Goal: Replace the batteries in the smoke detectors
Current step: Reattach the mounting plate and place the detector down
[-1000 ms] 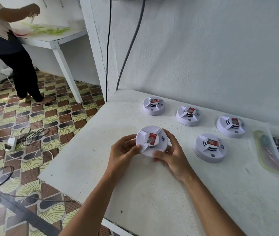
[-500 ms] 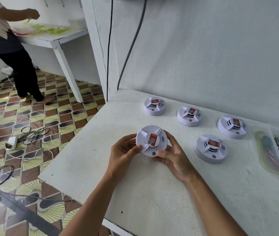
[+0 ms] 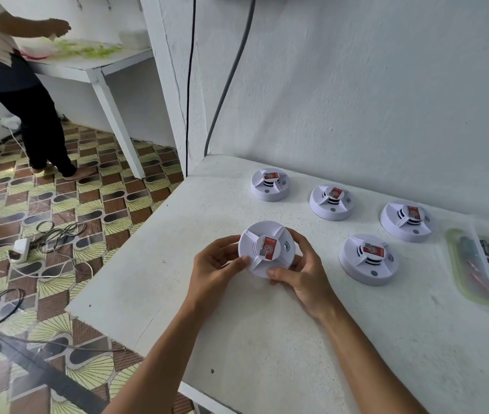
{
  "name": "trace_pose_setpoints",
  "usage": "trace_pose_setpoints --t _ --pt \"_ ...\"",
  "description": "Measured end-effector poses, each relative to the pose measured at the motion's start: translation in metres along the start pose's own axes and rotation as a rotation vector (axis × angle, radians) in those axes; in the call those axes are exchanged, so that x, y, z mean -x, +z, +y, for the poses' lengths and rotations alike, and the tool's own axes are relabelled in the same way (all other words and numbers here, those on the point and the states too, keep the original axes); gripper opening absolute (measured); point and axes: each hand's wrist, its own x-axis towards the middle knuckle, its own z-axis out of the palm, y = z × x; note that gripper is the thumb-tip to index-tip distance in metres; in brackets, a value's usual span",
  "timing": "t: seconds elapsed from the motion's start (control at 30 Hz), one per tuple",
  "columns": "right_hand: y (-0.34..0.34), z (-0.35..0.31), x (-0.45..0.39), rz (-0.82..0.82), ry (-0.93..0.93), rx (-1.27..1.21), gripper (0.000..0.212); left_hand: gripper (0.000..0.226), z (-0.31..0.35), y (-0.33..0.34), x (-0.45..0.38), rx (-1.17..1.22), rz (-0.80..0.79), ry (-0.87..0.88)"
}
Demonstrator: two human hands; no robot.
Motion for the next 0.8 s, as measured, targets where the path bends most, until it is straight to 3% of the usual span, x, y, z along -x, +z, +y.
trace_pose_setpoints --t 0.67,0.8 --pt "0.0003 -0.0004 0.0012 -0.002 0.001 0.008 0.068 0.045 -0.0008 -0.0003 -0.0006 0.007 -0.005 0.009" --pt "0.0006 -0.0003 0.0008 0.0 0.001 0.0 0.068 0.038 -0.0014 -0.0006 -0.0006 0.009 -0.006 0.006"
